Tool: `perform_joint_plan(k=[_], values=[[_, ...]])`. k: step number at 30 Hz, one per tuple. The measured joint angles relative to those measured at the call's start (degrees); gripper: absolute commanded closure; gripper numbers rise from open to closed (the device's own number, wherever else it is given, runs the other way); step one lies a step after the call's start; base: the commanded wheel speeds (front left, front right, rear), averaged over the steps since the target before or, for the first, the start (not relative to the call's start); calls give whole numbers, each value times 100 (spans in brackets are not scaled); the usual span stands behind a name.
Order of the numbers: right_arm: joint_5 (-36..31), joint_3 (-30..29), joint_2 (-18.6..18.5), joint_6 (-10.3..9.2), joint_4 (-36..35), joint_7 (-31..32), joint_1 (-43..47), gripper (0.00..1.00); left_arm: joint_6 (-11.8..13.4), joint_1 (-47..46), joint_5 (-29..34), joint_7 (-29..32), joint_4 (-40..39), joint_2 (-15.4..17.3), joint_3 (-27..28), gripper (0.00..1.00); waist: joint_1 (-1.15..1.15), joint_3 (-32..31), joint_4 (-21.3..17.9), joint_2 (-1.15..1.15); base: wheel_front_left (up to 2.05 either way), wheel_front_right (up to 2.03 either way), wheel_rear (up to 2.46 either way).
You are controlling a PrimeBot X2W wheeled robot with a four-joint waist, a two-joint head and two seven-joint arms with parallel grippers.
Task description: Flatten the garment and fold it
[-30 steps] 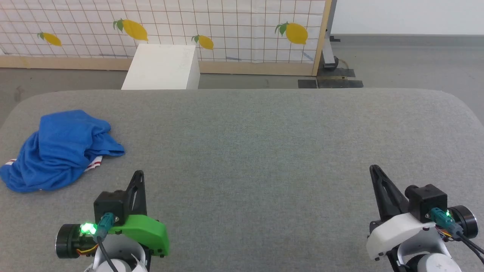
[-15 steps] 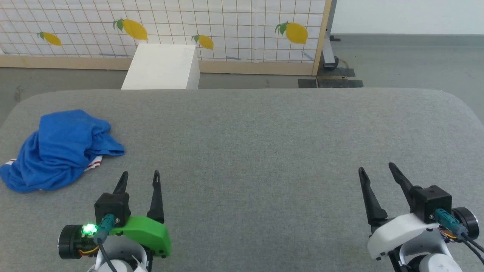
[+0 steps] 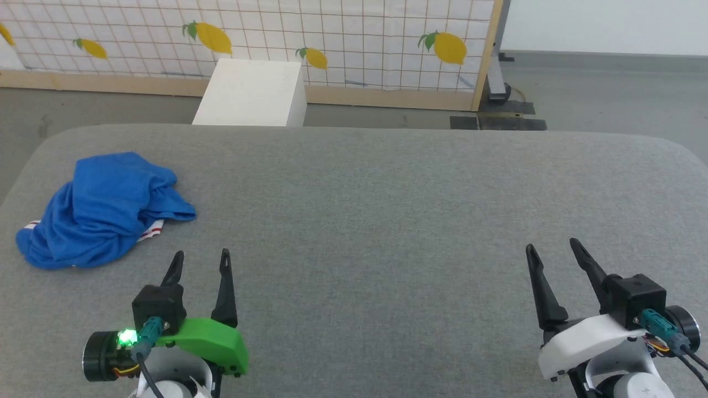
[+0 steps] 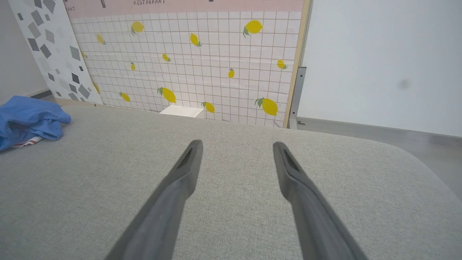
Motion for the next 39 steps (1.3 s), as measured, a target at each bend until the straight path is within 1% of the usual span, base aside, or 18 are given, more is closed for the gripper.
perform_joint_plan(k=[14, 29, 39], values=[[146, 8, 1, 0, 91, -162, 78, 0, 80, 59, -190, -176, 24, 0, 22, 0, 0, 15, 407, 0, 0, 0, 0], [349, 46, 1, 0, 219, -355, 144, 0, 130, 165, -288, -354, 94, 0, 62, 0, 0, -50, 1030, 0, 0, 0, 0], [411, 64, 1, 0, 299, -478, 194, 0, 171, 210, -383, -479, 125, 0, 80, 0, 0, -59, 1360, 0, 0, 0, 0]])
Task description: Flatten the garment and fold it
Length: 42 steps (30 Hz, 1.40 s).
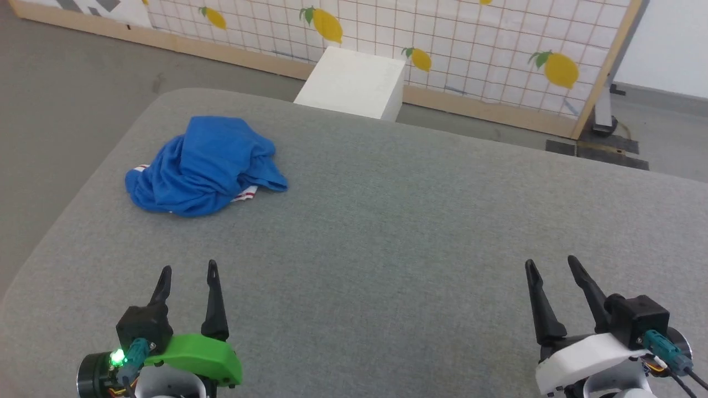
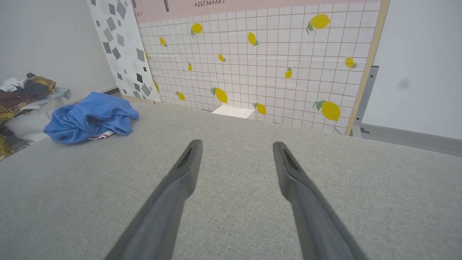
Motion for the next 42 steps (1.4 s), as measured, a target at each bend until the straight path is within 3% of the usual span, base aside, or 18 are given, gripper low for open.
perform_joint_plan(k=[42], values=[[366, 152, 1, 0, 387, -539, 57, 0, 102, 148, -192, -525, 241, 0, 101, 0, 0, 34, 1051, 0, 0, 0, 0]])
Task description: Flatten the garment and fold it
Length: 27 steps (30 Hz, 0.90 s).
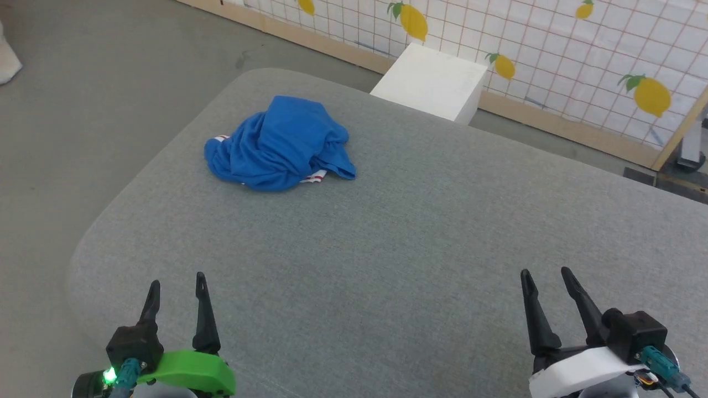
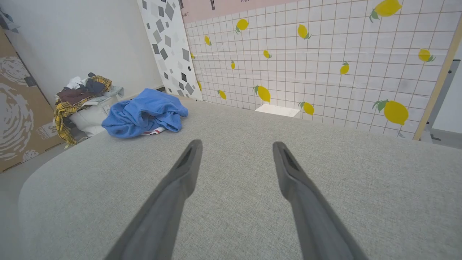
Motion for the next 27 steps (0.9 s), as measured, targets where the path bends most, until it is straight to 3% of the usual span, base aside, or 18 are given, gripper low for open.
perform_joint_plan(k=[21, 27], values=[[162, 9, 1, 0, 160, -191, 36, 0, -11, 40, 45, -194, 85, 0, 37, 0, 0, 47, 330, 0, 0, 0, 0], [160, 12, 1, 0, 160, -191, 36, 0, -300, -105, 44, -194, 285, 129, -3, 0, 0, 87, 311, 0, 0, 0, 0]])
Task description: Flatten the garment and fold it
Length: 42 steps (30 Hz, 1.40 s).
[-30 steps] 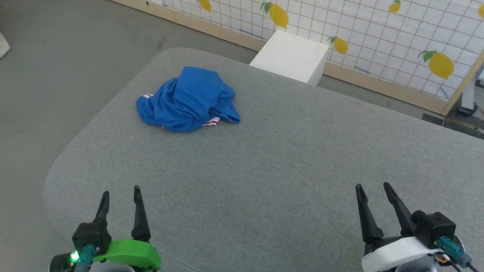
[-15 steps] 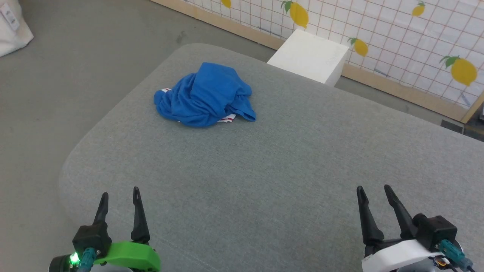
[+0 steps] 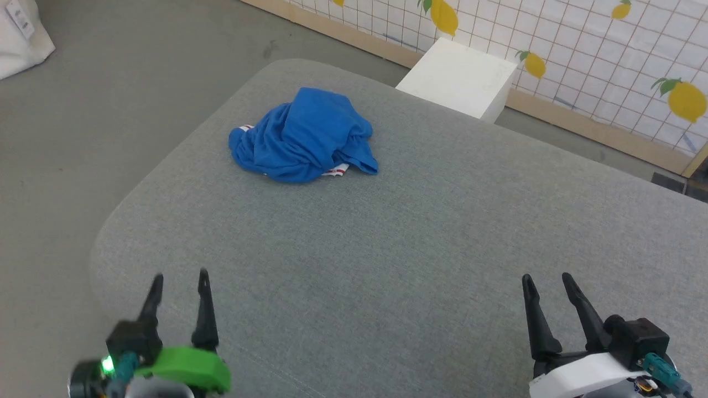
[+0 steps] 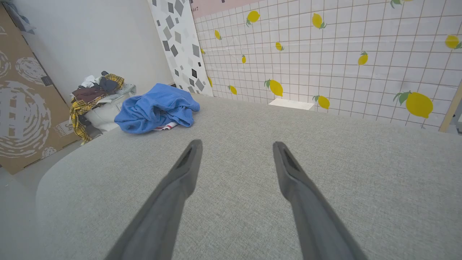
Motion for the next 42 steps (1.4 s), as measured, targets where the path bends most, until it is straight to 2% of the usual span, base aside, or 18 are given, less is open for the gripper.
perform_joint_plan(k=[7, 10, 18, 22, 26, 35, 38, 42], values=[[-202, -79, 3, 0, -80, 22, -18, 0, -492, -1434, -152, 256, 485, 587, -34, 0, 0, 239, -80, 0, 0, 0, 0], [-298, -205, 5, 0, -210, 111, -105, 0, -641, -2197, -469, 662, 905, 864, -40, 0, 0, 439, -165, 0, 0, 0, 0], [-660, -590, 7, 0, -766, 411, -276, 0, -716, -4031, -1814, 2249, 2062, 1681, 227, 0, 0, 1150, -526, 0, 0, 0, 0], [-720, -931, 5, 0, -1096, 490, -328, 0, -716, -4735, -2213, 2924, 2496, 1974, 311, 0, 1, 1566, -747, 0, 0, 0, 0], [-789, -1161, 2, 0, -1400, 577, -337, 0, -717, -5152, -2398, 3627, 2961, 2115, 283, 0, 1, 1950, -962, 0, 0, 0, 0], [-865, -1539, 3, 0, -1994, 769, -326, 0, -625, -5585, -2630, 4790, 3990, 2167, 165, 0, 2, 2759, -1367, 0, 0, 0, 0], [-873, -1618, 2, 0, -2135, 828, -309, 0, -608, -5597, -2682, 4990, 4206, 2103, 136, 0, 2, 2958, -1432, 0, 0, 0, 0], [-898, -1636, 2, 0, -2241, 901, -308, 0, -637, -5612, -2687, 4843, 4342, 2056, 64, 0, 1, 3170, -1459, 0, 0, 0, 0]])
